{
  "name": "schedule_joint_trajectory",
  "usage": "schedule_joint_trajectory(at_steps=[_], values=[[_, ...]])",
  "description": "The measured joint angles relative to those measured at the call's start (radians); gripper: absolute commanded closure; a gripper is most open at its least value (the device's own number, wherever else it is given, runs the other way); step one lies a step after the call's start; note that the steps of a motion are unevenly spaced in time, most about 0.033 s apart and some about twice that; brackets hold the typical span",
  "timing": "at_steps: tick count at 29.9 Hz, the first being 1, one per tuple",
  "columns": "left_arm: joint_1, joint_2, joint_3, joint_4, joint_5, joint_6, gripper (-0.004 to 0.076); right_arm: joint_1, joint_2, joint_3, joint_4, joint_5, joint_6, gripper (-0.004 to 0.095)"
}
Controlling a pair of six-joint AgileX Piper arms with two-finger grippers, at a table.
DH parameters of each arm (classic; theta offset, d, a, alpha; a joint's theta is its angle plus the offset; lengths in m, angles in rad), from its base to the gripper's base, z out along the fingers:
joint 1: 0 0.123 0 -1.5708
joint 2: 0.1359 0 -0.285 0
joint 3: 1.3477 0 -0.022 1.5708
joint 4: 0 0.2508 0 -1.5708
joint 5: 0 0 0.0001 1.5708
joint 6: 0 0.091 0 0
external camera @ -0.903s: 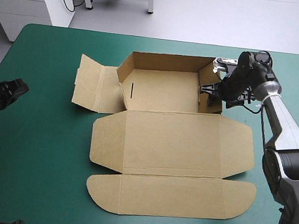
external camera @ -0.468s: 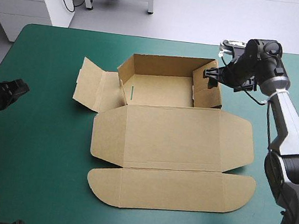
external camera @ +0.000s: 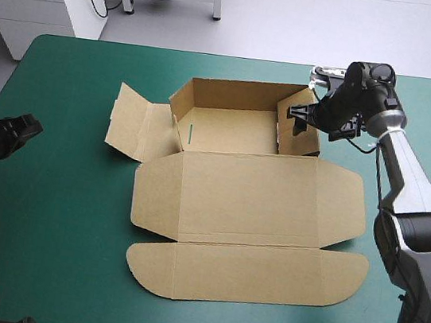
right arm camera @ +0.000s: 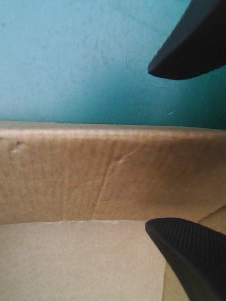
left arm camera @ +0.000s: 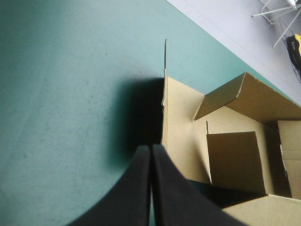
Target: Fold the box
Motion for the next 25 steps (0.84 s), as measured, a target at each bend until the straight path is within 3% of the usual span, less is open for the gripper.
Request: schedule_joint_trajectory(at_steps=[6,8,11,15,25], values=[[0.0,0.0,0.0,0.0,0.0,0.0,0.0732,0.0,0.055,0.0,-0.002,-0.002,0.0,0.017],[0.0,0.0,0.0,0.0,-0.001,0.0,0.0732,0.0,0.062,0.0,-0.002,-0.002,0.0,0.0212],[0.0,0.0,0.0,0.0,-0.001,0.0,0.0732,0.0,0.068,0.0,-0.002,-0.002,0.0,0.0388],[0.0,0.0,0.0,0.0,-0.001,0.02,0.0732,0.0,0.069,0.0,-0.002,-0.002,0.0,0.0907],[-0.009,0.0,0.0,0.001,-0.001,0.04,0.0732,0.0,0.029,0.002,-0.023,-0.002,-0.061,0.0911]])
